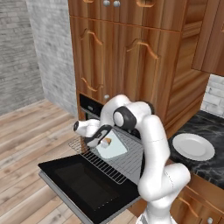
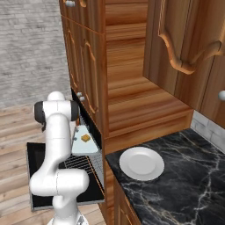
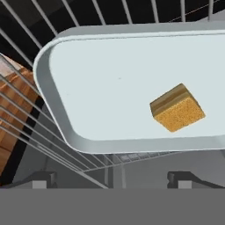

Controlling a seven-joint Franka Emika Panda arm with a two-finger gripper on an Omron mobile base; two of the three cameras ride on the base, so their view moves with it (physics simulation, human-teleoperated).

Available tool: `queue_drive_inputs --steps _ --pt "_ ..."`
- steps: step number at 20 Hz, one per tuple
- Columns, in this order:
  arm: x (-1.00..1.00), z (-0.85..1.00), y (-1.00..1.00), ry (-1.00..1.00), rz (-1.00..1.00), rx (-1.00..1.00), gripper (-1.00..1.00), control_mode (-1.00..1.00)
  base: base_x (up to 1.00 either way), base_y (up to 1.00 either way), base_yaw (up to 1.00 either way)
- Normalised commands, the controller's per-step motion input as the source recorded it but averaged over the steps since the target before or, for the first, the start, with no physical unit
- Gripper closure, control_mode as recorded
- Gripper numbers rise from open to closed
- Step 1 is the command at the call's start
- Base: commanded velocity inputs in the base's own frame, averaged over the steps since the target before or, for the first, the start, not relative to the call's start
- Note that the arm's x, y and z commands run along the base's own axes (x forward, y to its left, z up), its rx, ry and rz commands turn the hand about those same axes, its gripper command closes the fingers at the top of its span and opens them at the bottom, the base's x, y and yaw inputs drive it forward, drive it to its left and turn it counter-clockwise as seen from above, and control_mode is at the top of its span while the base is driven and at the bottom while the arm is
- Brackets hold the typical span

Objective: Take the baked cake out of the oven and place it on the plate for cooling. Then close the oven door.

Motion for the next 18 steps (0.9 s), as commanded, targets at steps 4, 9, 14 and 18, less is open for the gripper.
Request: queue_drive_inputs --steps 4,9,14,18 --pt "0.18 -0.17 0.00 0.08 0.03 -0.04 -1.00 -1.00 0.00 0.00 0.00" --pt "0.10 -0.22 0.00 0.03 0.04 -0.03 -1.00 -1.00 0.00 0.00 0.00" --pt "0.05 -0.13 -0.08 0.00 0.04 0.00 -1.00 -1.00 0.00 0.00 0.00" --pt "0.03 -0.09 -0.19 0.00 0.03 0.00 -1.00 -1.00 0.00 0.00 0.00"
